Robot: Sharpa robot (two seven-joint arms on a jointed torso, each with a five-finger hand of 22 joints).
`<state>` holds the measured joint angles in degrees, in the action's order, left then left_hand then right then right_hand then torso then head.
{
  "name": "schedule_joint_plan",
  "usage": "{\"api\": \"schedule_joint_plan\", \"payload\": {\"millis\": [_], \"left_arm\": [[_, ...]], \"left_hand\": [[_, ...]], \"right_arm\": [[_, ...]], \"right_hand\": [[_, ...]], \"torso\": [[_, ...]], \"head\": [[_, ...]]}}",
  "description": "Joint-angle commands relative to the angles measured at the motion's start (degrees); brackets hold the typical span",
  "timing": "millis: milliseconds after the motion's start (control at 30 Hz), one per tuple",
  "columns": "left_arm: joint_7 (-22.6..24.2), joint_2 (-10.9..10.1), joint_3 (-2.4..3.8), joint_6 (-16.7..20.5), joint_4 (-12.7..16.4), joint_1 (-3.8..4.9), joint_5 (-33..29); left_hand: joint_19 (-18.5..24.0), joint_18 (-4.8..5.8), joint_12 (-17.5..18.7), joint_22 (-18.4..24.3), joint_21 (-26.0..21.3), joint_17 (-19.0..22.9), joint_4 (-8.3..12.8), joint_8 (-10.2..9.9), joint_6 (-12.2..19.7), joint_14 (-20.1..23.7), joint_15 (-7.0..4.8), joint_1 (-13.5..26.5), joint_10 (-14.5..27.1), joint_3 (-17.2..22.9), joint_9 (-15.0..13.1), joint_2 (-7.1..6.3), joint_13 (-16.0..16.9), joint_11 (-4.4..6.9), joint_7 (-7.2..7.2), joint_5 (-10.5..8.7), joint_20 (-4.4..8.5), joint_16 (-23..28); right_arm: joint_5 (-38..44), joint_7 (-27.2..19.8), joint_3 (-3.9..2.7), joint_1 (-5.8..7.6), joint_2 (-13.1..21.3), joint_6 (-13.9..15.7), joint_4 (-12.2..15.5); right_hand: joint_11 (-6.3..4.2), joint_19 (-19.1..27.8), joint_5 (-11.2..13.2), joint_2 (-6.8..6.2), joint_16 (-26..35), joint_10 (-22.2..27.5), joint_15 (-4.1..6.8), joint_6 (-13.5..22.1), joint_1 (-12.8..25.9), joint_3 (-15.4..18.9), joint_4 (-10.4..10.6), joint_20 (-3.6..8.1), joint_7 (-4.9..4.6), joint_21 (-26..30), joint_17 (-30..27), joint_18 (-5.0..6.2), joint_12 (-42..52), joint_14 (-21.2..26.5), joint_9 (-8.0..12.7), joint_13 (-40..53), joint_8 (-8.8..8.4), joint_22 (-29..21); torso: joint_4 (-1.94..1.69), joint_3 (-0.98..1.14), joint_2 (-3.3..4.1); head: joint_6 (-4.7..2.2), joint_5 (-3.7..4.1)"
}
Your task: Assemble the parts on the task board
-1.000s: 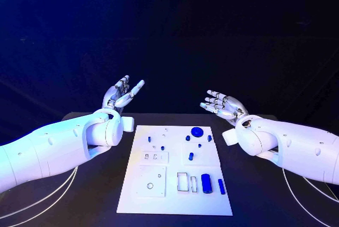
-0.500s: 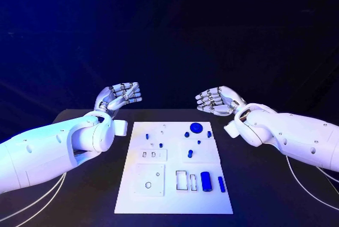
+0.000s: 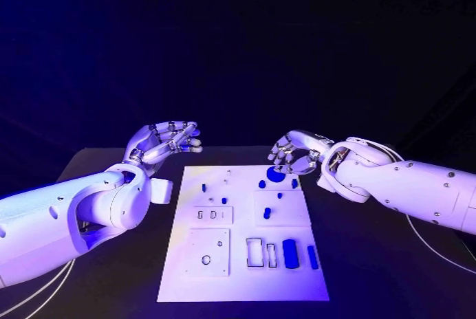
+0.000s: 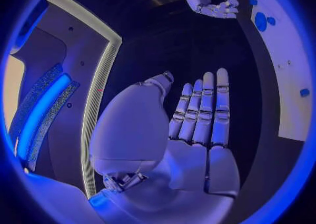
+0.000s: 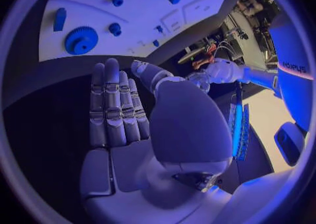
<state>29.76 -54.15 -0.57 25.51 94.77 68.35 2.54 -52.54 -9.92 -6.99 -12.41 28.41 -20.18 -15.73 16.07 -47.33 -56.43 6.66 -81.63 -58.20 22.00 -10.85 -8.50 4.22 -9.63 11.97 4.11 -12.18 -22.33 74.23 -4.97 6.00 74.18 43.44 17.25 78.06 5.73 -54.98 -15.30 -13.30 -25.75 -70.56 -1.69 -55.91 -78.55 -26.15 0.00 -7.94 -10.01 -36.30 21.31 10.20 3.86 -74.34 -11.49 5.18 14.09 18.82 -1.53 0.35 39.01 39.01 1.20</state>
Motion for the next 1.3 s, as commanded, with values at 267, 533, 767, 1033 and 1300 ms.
{"api": "schedule_joint_plan", "payload": {"millis": [267,533,767,1033,1300], "left_arm": [[-0.7,-1.0,0.59,-3.2,3.5,0.34,1.1],[-1.1,-1.1,0.73,-3.5,4.1,0.52,0.7],[-1.3,-1.0,0.76,-3.8,4.1,0.59,0.6],[-1.4,-0.8,0.78,-4.0,3.9,0.67,0.2],[-1.5,-0.7,0.78,-4.2,3.8,0.7,-0.2]], "left_hand": [[-0.9,-0.49,0.7,-0.7,1.4,-0.9,0.0,0.1,-0.3,0.4,0.01,0.1,-0.3,0.4,-0.2,-0.78,0.0,-0.08,0.84,-0.39,0.07,-0.5],[-1.2,-0.49,0.9,-1.0,2.0,-1.3,-0.1,0.0,-0.2,0.4,-0.02,0.4,-0.4,0.4,-0.3,-0.87,0.0,-0.09,0.86,-0.42,0.16,-0.8],[-1.3,-0.48,0.9,-1.0,2.1,-1.3,-0.2,0.0,-0.2,0.4,-0.02,0.4,-0.4,0.4,-0.3,-0.87,0.0,-0.09,0.87,-0.42,0.17,-0.8],[-1.3,-0.47,1.0,-1.1,2.3,-1.5,-0.2,0.0,-0.2,0.5,-0.01,0.6,-0.4,0.4,-0.3,-0.9,0.0,-0.11,0.92,-0.44,0.18,-0.8],[-1.3,-0.45,1.1,-1.2,2.5,-1.6,-0.3,-0.1,-0.1,0.5,0.0,0.6,-0.3,0.4,-0.3,-0.85,0.0,-0.14,0.95,-0.44,0.19,-0.9]], "right_arm": [[17.2,9.7,-0.03,0.15,-1.0,-4.1,1.7],[18.8,11.2,0.0,0.12,-2.1,-5.1,1.7],[19.1,11.0,0.11,0.04,-3.4,-5.6,0.7],[19.2,11.0,0.29,-0.54,-4.6,-6.9,-0.4],[19.3,11.2,0.36,-0.98,-5.3,-7.1,-1.3]], "right_hand": [[-0.15,-2.6,0.5,-1.98,-12.0,3.7,0.88,0.5,0.6,0.6,2.2,1.01,0.95,-6.6,9.5,0.18,-0.3,-3.1,-0.9,0.4,-1.58,5.0],[-0.15,-6.0,0.6,-1.71,-28.0,5.2,0.78,0.8,-0.3,2.3,4.4,1.51,1.09,-13.3,20.9,-0.21,-0.2,-6.3,-2.0,1.8,-2.17,11.9],[-0.13,-9.5,0.6,-1.59,-33.7,6.2,0.78,1.0,-0.7,2.9,5.1,1.53,1.09,-18.6,26.1,-1.19,-0.2,-7.9,-2.3,2.0,-2.4,19.1],[-0.18,-14.6,0.4,-1.35,-42.0,6.1,0.81,0.6,-0.9,2.9,6.2,1.68,1.17,-26.1,34.9,-2.74,-0.2,-10.5,-2.9,2.5,-2.32,29.4],[-0.13,-15.9,0.2,-1.06,-44.5,5.8,0.75,0.2,-1.2,2.4,6.7,1.66,1.09,-28.3,37.3,-3.18,-0.1,-10.9,-3.2,2.6,-2.13,32.5]], "torso": [[-0.91,-0.02,2.26],[-1.3,0.04,2.71],[-1.33,0.13,2.9],[-1.46,0.19,3.09],[-1.35,0.18,3.26]], "head": [[-0.11,0.52],[0.05,0.69],[0.11,0.7],[0.27,0.48],[0.7,0.46]]}}
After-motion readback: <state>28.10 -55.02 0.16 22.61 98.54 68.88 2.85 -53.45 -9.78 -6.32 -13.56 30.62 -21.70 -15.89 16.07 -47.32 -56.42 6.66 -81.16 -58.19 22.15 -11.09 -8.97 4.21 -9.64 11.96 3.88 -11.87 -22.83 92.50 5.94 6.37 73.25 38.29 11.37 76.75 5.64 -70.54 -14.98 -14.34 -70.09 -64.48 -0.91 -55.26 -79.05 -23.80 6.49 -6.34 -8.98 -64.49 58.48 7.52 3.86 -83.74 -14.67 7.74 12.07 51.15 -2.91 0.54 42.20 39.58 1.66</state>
